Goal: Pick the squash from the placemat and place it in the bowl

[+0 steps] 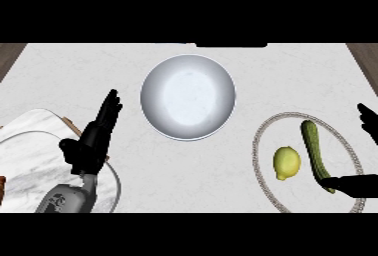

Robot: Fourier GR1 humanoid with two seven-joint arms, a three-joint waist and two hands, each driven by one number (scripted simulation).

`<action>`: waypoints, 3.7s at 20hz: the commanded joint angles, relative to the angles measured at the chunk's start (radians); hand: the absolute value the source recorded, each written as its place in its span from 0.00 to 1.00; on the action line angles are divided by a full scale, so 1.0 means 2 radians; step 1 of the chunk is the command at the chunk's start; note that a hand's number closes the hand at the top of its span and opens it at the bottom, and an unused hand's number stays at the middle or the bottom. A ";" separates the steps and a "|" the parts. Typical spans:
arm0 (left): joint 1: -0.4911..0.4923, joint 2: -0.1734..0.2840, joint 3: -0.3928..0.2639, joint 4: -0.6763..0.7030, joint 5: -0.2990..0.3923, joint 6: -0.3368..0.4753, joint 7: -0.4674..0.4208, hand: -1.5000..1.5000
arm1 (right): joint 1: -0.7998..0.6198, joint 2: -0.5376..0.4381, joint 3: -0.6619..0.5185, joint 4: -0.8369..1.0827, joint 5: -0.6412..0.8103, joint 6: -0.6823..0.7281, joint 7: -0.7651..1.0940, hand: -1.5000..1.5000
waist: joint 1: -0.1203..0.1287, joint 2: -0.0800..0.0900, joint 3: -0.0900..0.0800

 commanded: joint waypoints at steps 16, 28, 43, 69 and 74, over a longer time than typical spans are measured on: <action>-0.029 -0.034 0.046 0.006 -0.041 -0.035 0.038 0.50 | 0.048 0.093 -0.112 0.036 -0.035 0.133 -0.117 0.00 | -0.004 -0.001 0.000; 0.003 -0.047 0.068 -0.022 -0.055 -0.072 0.039 0.50 | 0.002 0.170 -0.118 0.117 0.016 0.146 -0.131 0.00 | -0.001 -0.001 0.000; -0.019 -0.063 0.089 0.021 -0.069 -0.087 0.015 0.50 | -0.012 0.184 -0.100 0.222 0.145 0.100 -0.195 0.00 | -0.003 0.000 0.000; -0.010 -0.079 0.071 -0.017 -0.087 -0.103 0.037 0.50 | -0.086 0.344 0.211 0.166 0.267 0.127 -0.222 1.00 | 0.038 -0.004 -0.001; -0.016 -0.081 0.082 -0.013 -0.084 -0.095 0.044 0.50 | -0.104 0.346 0.370 0.075 0.212 0.004 -0.151 1.00 | 0.019 -0.006 0.000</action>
